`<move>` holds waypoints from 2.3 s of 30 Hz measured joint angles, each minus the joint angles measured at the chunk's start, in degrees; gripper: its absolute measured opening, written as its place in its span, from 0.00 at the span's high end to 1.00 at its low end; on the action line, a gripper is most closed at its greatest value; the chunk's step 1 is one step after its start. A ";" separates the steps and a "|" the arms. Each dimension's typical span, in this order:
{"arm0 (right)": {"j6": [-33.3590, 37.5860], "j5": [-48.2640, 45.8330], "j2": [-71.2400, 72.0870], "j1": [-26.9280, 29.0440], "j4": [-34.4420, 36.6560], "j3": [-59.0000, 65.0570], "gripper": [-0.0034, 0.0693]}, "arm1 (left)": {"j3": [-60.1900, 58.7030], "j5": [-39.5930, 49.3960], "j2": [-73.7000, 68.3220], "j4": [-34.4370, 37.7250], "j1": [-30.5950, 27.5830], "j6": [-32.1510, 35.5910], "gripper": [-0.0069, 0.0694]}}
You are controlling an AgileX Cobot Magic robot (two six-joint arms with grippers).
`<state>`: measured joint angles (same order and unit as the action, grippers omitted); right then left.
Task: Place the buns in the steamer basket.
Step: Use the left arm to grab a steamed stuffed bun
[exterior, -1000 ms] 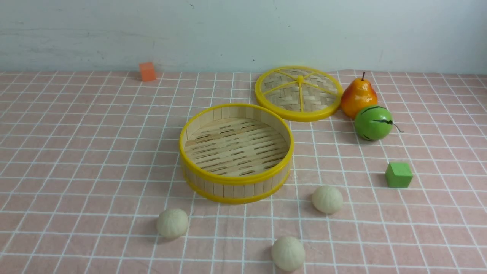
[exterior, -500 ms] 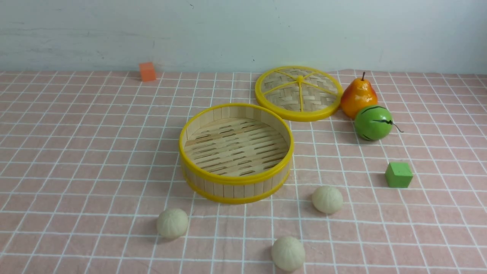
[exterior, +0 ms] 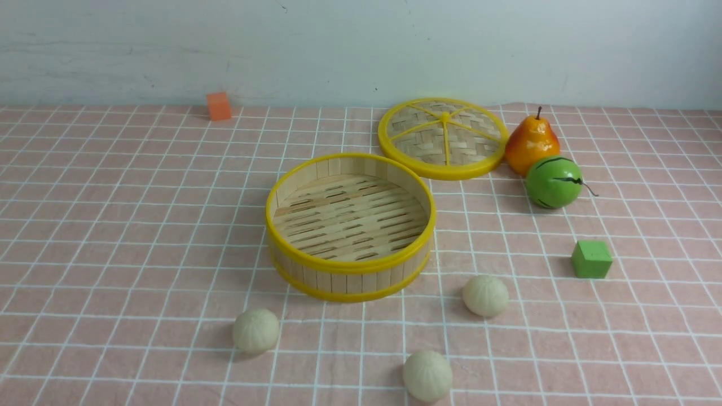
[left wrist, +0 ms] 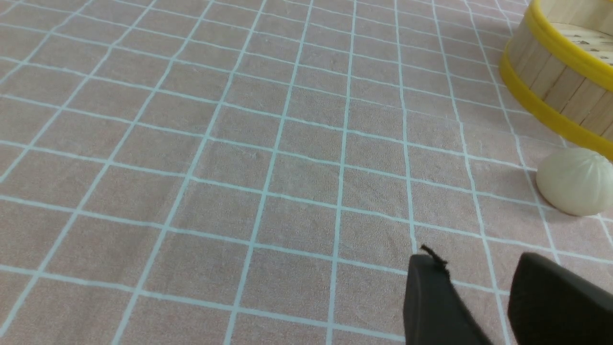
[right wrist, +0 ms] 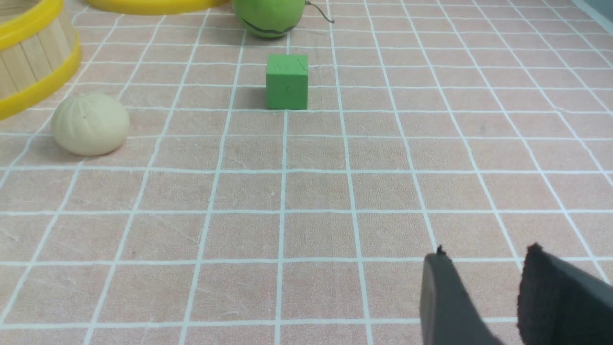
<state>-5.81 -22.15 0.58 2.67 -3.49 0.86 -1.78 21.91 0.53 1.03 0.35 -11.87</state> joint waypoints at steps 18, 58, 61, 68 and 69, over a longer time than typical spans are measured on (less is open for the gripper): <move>0.00 0.00 0.00 0.00 -0.05 0.00 0.62 | 0.52 -4.39 0.00 53.90 0.00 -24.55 0.60; 0.00 0.00 0.00 0.00 -0.05 0.00 0.62 | 74.24 38.99 -92.34 -2.73 23.83 4.70 0.58; 0.00 0.00 0.00 0.00 -0.05 0.00 0.62 | 74.38 36.26 -96.48 -2.73 23.83 4.66 0.43; 0.00 0.00 0.00 0.00 -0.05 0.00 0.62 | 74.40 27.99 -104.09 -2.12 23.83 4.66 0.29; 0.00 0.00 0.00 0.00 -0.05 0.00 0.62 | 74.40 27.16 -104.80 -1.89 23.83 4.66 0.29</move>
<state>-5.81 -22.15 0.58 2.67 -3.54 0.86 72.62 49.06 -104.27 -0.85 24.18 -7.21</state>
